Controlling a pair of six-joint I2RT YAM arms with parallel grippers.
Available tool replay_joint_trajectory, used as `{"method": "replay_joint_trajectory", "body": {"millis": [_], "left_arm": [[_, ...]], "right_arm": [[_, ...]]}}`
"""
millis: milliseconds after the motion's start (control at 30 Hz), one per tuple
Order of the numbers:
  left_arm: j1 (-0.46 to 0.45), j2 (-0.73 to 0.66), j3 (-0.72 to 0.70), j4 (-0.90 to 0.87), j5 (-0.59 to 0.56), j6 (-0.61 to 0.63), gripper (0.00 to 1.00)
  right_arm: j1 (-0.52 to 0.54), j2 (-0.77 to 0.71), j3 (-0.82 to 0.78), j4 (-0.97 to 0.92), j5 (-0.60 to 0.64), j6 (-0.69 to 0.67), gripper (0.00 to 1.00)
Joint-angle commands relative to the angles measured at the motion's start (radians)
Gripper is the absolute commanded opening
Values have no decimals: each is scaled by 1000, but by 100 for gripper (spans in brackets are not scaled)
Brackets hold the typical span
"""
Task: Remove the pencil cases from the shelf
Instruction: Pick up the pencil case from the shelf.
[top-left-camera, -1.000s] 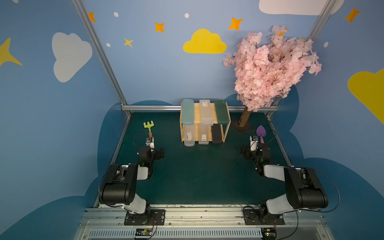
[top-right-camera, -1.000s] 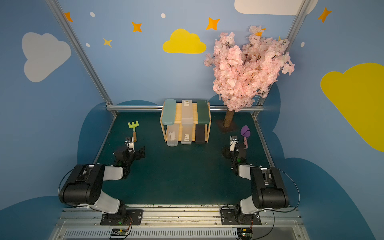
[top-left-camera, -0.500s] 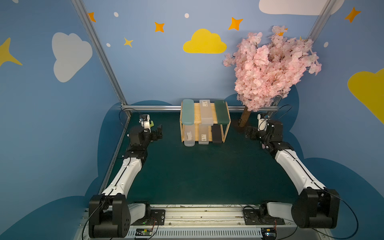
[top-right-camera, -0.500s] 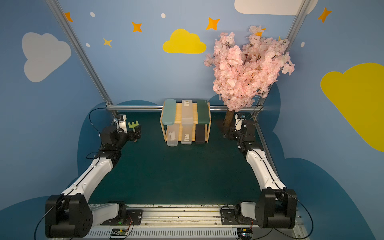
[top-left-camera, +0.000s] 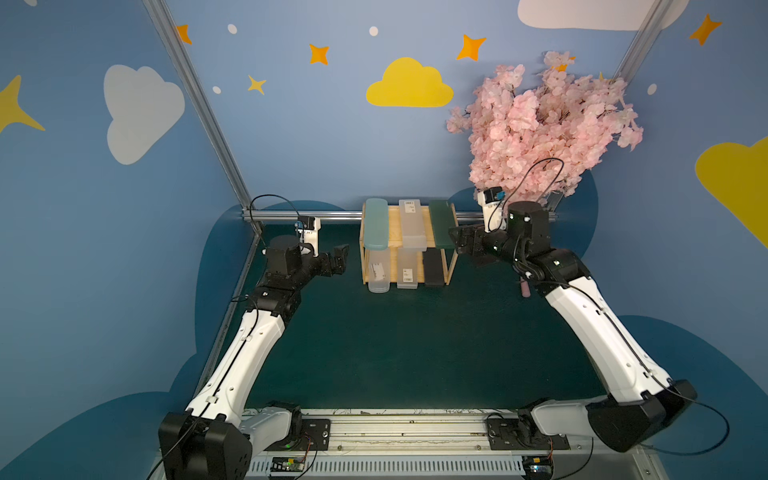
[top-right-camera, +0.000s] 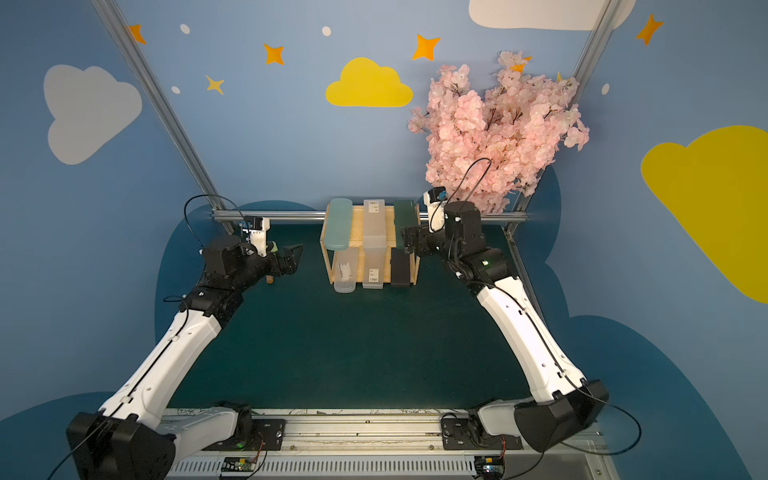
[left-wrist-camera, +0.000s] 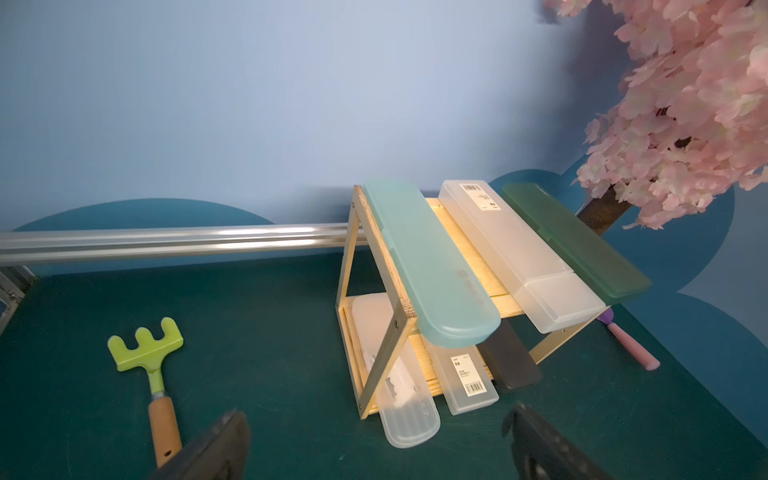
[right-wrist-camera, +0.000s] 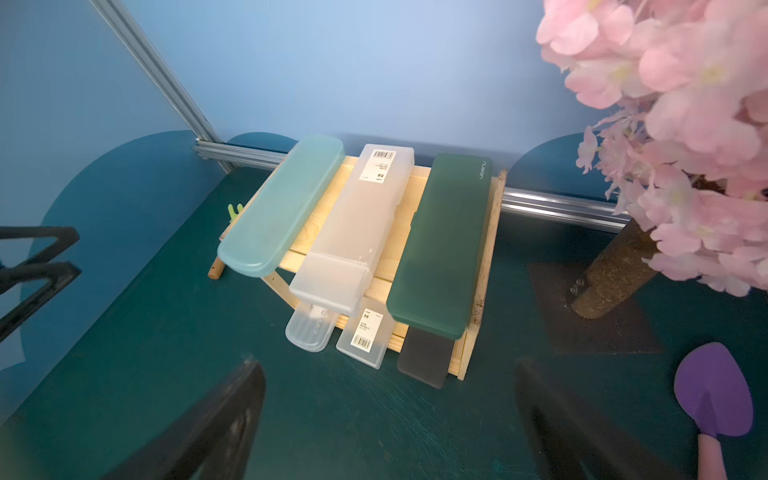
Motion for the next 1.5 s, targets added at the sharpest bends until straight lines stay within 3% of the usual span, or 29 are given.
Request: {"method": "replay_joint_trajectory", "body": {"millis": [0,167,467,1167,1467], "left_arm": [[-9,26,21,-52,25,-29,100],[-24,64,38,-72,33,-27,100],[-32,82,37,-75,65,-17,100],[-34,90,28,-112,38,25,100],[-34,86,21,-119,17,29,100]], "right_arm": [[13,145,139,-178,71,37,98],[38,370,399,-306,124,51,98],[49,597,696,-431,207,29,98],[55,691,717,-474,221,44,98],[56,705,712,-482,219,52,93]]}}
